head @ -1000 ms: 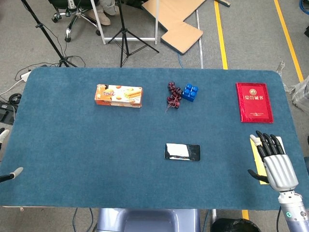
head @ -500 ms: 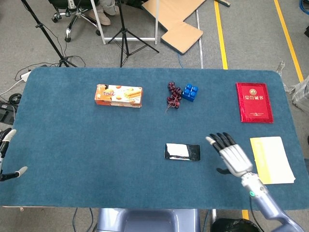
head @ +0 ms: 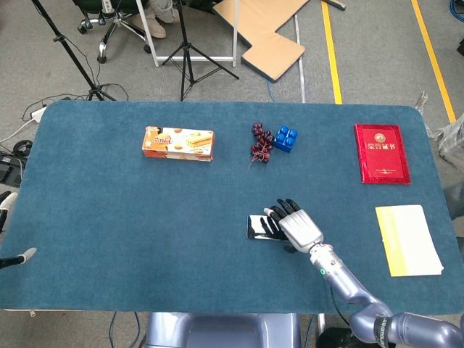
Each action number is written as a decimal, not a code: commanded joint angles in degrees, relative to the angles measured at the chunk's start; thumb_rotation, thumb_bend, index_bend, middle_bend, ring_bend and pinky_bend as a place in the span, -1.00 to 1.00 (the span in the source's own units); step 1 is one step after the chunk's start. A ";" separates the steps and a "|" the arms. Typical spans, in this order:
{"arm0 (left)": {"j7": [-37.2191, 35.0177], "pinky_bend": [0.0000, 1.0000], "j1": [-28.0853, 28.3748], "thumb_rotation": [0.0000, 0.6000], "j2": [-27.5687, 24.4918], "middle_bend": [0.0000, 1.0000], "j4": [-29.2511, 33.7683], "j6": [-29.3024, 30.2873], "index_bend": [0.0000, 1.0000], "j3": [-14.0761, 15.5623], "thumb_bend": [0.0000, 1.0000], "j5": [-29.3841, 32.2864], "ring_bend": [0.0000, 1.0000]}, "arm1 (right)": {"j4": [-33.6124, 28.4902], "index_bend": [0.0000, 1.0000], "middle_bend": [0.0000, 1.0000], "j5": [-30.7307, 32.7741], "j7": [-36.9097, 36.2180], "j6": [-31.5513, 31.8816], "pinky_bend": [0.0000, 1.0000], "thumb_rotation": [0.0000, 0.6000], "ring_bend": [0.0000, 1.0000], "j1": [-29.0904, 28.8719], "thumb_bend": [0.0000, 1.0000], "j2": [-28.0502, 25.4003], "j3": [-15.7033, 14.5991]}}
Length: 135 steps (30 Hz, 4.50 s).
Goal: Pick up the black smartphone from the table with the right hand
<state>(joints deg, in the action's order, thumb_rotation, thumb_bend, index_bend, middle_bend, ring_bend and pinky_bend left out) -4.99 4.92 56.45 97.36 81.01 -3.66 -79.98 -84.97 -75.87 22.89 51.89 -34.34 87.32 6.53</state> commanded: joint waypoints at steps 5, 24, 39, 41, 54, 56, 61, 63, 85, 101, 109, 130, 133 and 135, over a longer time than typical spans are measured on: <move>0.17 -1.00 0.23 1.00 0.03 -1.00 0.06 -0.33 -1.00 0.05 -1.00 -0.11 -1.00 | 3.87 -0.63 -0.61 1.82 4.43 0.43 -0.71 1.00 -0.83 -1.64 -0.85 4.56 0.15; 0.71 -1.00 0.41 1.00 0.16 -1.00 0.21 -0.57 -1.00 0.02 -1.00 0.28 -1.00 | 9.88 -0.60 -0.58 -0.26 7.26 2.50 -0.67 1.00 -0.80 -2.61 -0.82 8.11 -2.62; 0.96 -1.00 0.60 1.00 0.26 -1.00 0.17 -0.93 -1.00 -0.01 -1.00 0.61 -1.00 | 13.49 -0.46 -0.40 -1.81 7.07 3.29 -0.41 1.00 -0.57 -2.62 -0.68 9.80 -3.78; 0.94 -1.00 0.63 1.00 0.27 -1.00 0.19 -1.00 -1.00 -0.01 -1.00 0.64 -1.00 | 13.94 -0.43 -0.37 -2.82 6.98 4.02 -0.38 1.00 -0.53 -2.58 -0.57 9.93 -4.10; 0.46 -1.00 0.59 1.00 0.00 -1.00 0.30 -1.06 -1.00 0.15 -1.00 0.44 -1.00 | 13.28 -0.36 -0.37 -6.55 0.11 5.87 -0.31 1.00 -0.49 -2.15 -0.04 8.68 -5.05; 0.45 -1.00 0.61 1.00 -0.02 -1.00 0.32 -1.11 -1.00 0.18 -1.00 0.41 -1.00 | 11.79 -0.36 -0.40 -6.08 -1.74 5.50 -0.31 1.00 -0.50 -2.11 -0.01 7.84 -4.63; 0.55 -1.00 0.64 1.00 -0.06 -1.00 0.46 -1.12 -1.00 0.23 -1.00 0.28 -1.00 | 9.30 -0.39 -0.43 -3.63 -5.11 4.35 -0.31 1.00 -0.51 -2.08 -0.01 6.45 -2.85; 0.58 -1.00 0.67 1.00 -0.09 -1.00 0.54 -1.16 -1.00 0.27 -1.00 0.21 -1.00 | 8.69 -0.40 -0.43 -2.27 -5.91 3.71 -0.31 1.00 -0.51 -2.13 0.00 6.04 -2.02; 1.19 -1.00 1.05 1.00 -0.08 -1.00 0.86 -1.75 -1.00 0.31 -1.00 0.44 -1.00 | 13.79 -0.37 -0.38 13.49 -5.76 -1.34 -0.27 1.00 -0.51 -6.47 0.03 8.91 7.82; 1.06 -1.00 2.02 1.00 0.30 -1.00 -0.03 -3.90 -1.00 -0.46 -1.00 3.06 -1.00 | 32.98 -0.31 -0.30 23.88 2.44 -5.13 -0.24 1.00 -0.45 -17.46 0.02 21.15 13.97; -0.31 -1.00 2.15 1.00 0.10 -1.00 -0.96 -4.51 -1.00 -0.84 -1.00 4.01 -1.00 | 31.58 -0.31 -0.31 17.98 -1.66 -1.95 -0.24 1.00 -0.46 -17.07 0.01 19.36 12.51; -1.16 -1.00 0.04 1.00 -0.15 -1.00 0.07 1.89 -1.00 0.44 -1.00 -2.84 -1.00 | -3.04 -0.84 -0.92 -2.72 -15.24 21.34 -1.00 1.00 -1.00 4.92 -1.00 -11.28 -1.31; -1.49 -1.00 -0.09 1.00 0.07 -1.00 -0.26 2.46 -1.00 0.52 -1.00 -3.50 -1.00 | -6.61 -0.86 -0.96 -4.30 -16.46 25.76 -1.00 1.00 -1.00 9.26 -1.00 -15.47 -3.33; -1.65 -1.00 -0.14 1.00 0.10 -1.00 -0.35 2.75 -1.00 0.46 -1.00 -3.68 -1.00 | -7.40 -0.86 -0.96 -4.94 -17.02 27.65 -1.00 1.00 -1.00 10.97 -1.00 -16.68 -4.02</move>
<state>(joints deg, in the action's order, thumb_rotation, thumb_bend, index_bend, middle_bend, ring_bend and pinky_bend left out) -6.60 4.81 56.53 97.05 83.72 -3.19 -83.61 -90.49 -79.31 7.01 77.08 -25.79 72.50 4.13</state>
